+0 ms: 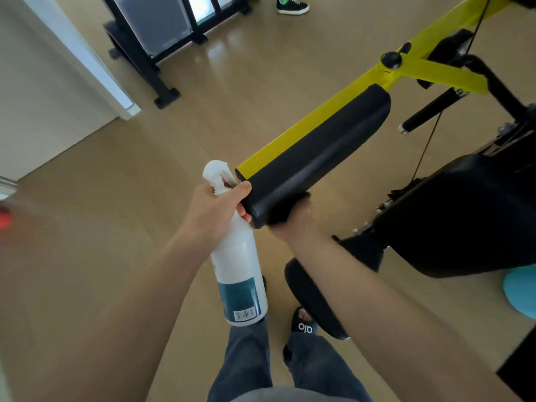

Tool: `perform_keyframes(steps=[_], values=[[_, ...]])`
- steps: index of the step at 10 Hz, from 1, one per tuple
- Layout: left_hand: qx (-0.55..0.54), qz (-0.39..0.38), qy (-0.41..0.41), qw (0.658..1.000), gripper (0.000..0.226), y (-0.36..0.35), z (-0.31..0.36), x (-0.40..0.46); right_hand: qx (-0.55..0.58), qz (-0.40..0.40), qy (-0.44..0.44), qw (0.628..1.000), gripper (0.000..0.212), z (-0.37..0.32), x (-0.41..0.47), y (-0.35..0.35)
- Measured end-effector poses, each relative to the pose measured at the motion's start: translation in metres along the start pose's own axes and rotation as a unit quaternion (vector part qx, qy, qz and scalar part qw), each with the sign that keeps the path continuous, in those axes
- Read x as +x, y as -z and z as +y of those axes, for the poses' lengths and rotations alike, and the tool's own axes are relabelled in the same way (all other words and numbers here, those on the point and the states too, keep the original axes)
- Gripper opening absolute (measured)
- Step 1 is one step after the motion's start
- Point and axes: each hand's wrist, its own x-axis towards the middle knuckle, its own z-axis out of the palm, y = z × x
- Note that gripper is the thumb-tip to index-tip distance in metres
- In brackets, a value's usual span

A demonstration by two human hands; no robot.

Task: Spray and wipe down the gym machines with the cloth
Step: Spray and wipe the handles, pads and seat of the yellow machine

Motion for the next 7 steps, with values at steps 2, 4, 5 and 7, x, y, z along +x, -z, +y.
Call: perform_keyframes(steps=[2, 4, 5, 7], values=[[-0.002, -0.028, 0.005, 1.0, 0.019, 0.006, 0.001, 0.001, 0.52, -0.089, -0.17, 0.832, 0.046, -0.013, -0.063, -0.044], [0.067, -0.1, -0.018, 0.993, 0.026, 0.025, 0.008, 0.013, 0.527, 0.129, -0.138, 0.828, 0.038, -0.045, -0.072, -0.059], [0.07, -0.14, -0.018, 0.988, 0.02, 0.037, 0.01, 0.02, 0.359, 0.296, 0.041, 0.884, 0.048, -0.04, -0.085, -0.091], [0.094, -0.176, -0.022, 0.98, 0.025, 0.072, 0.0, 0.035, -0.2, 0.466, 0.392, 0.768, 0.038, 0.0, -0.081, -0.122]])
